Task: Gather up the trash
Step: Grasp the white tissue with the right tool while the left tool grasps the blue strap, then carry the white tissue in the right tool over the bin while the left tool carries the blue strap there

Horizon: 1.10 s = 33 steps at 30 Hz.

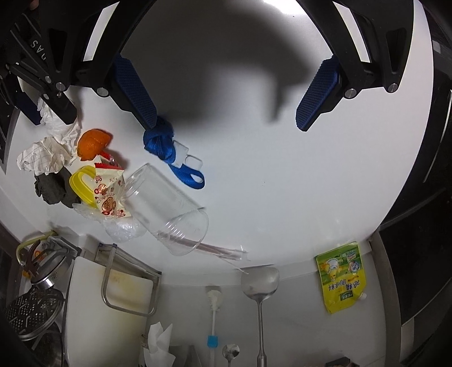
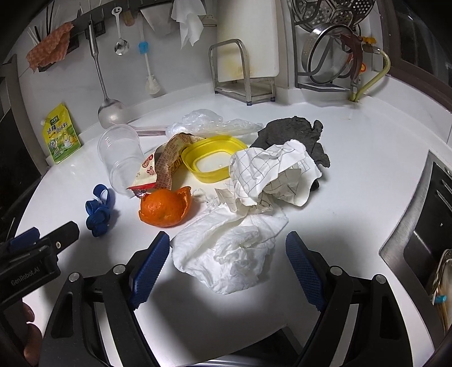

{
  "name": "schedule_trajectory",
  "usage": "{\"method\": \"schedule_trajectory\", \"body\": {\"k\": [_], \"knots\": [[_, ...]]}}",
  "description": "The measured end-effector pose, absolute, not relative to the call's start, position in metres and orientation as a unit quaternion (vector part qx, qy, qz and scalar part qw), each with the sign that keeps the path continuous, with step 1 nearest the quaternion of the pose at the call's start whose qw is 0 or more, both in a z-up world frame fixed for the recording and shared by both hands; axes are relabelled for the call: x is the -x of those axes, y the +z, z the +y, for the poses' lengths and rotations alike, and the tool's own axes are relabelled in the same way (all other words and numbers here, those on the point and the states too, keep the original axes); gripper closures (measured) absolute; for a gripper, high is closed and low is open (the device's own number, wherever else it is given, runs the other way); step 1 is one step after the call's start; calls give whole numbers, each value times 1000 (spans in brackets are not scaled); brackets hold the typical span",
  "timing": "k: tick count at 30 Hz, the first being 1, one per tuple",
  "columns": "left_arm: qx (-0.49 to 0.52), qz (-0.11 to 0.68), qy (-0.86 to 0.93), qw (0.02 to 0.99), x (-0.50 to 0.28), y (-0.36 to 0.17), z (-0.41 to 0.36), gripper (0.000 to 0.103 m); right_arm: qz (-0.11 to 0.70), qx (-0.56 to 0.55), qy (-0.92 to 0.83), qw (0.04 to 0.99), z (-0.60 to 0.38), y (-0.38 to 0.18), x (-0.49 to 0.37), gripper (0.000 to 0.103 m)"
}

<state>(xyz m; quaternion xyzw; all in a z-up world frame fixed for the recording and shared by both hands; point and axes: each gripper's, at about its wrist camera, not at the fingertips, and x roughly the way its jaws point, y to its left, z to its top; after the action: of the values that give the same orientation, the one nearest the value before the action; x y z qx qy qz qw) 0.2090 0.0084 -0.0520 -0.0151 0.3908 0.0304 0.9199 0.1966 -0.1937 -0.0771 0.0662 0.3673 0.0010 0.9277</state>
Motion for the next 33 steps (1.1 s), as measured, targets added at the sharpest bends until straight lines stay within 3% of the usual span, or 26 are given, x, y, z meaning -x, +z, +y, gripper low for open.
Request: {"method": "schedule_trajectory", "body": {"k": [4,6,8,13,25,26,28,29,31,33], "knots": [[16,390,27,920,-214,-49,4,6,368,-70,7,927,-195,-77,-197,44],[16,396,17,918,-218,-49,1,6,369,-72,13,927,-195,-76,-196,62],[18,402,9,915,-221,-51,-2,6,364,-75,18,928,-197,-75,-193,71],[26,416,9,909,-231,-56,-7,6,353,-85,25,932,-206,-72,-183,80],[-5,437,39,898,-254,-63,-19,9,349,-105,33,931,-220,-72,-171,81],[-8,435,40,900,-254,-63,-20,13,349,-106,34,930,-220,-73,-171,81],[-9,439,37,898,-255,-64,-21,28,350,-108,38,930,-221,-73,-170,81],[-9,444,33,895,-256,-66,-21,40,349,-109,40,930,-221,-73,-168,81],[-4,444,24,896,-254,-66,-21,52,347,-108,45,931,-220,-73,-166,81],[1,443,13,897,-252,-66,-20,77,347,-108,50,930,-218,-73,-164,81]]}}
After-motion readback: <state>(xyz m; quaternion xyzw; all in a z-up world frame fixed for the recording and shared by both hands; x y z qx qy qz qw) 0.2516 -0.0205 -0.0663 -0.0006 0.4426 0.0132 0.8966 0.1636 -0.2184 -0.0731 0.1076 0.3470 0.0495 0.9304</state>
